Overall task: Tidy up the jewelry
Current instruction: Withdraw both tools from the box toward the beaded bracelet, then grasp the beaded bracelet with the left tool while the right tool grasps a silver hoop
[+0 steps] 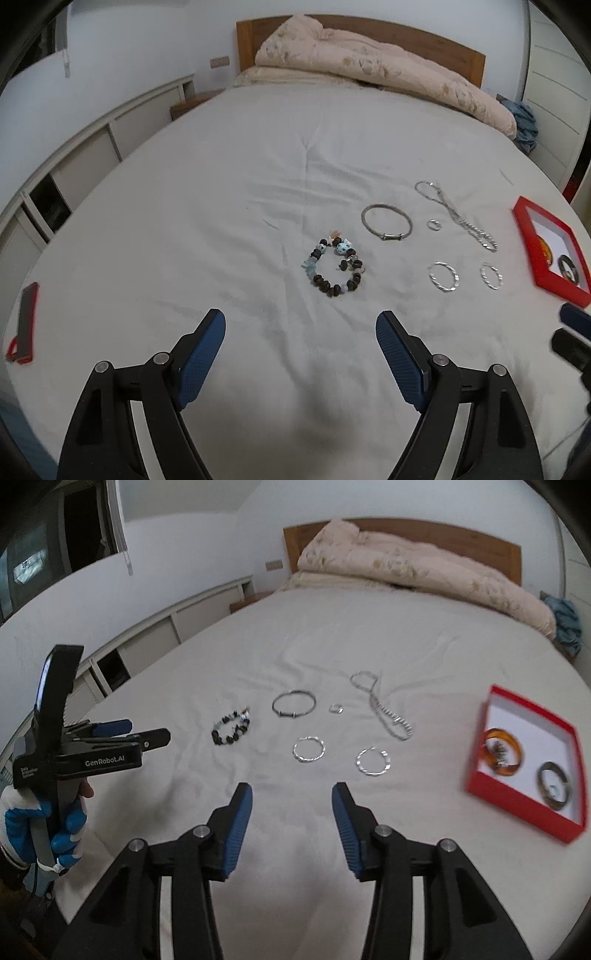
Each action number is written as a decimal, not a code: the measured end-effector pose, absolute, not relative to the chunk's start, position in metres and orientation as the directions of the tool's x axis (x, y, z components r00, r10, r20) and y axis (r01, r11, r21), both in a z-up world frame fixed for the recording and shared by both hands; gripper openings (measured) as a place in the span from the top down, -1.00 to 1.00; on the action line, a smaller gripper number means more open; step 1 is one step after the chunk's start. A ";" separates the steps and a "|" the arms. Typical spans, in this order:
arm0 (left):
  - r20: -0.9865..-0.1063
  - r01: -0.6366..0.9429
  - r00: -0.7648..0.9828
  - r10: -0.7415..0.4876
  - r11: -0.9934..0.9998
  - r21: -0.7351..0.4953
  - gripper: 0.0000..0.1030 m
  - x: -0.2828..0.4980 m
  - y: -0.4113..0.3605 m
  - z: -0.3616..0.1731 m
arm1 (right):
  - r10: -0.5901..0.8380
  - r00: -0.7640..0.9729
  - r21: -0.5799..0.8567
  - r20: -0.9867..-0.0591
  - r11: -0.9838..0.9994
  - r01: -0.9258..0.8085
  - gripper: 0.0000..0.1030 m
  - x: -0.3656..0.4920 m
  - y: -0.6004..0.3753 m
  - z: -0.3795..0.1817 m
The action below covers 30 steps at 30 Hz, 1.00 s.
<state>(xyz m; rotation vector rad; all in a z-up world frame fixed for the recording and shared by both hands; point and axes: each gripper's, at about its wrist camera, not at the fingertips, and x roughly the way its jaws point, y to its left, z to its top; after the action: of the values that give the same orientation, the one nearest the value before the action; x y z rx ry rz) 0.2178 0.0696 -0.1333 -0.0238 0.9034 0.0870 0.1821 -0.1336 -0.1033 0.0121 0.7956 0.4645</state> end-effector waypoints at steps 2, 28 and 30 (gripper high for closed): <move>-0.794 -0.082 0.605 0.060 0.997 0.012 -0.61 0.230 0.070 -0.144 | 0.410 0.583 0.181 -0.701 0.894 -0.410 0.10 0.201 -0.125 -0.121; -0.815 -0.040 0.579 0.003 0.999 -0.024 -0.30 0.292 0.071 -0.197 | 0.397 0.526 0.161 -0.752 0.885 -0.437 0.27 0.287 -0.086 -0.189; -0.814 -0.033 0.581 -0.005 0.999 -0.030 -0.12 0.294 0.071 -0.197 | 0.401 0.527 0.164 -0.749 0.883 -0.440 0.28 0.287 -0.087 -0.189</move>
<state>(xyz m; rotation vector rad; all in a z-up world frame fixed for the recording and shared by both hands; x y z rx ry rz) 0.2936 0.0711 -0.1967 -0.0431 0.9513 0.0159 0.2867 -0.0871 -0.1891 -0.0475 0.8830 0.5026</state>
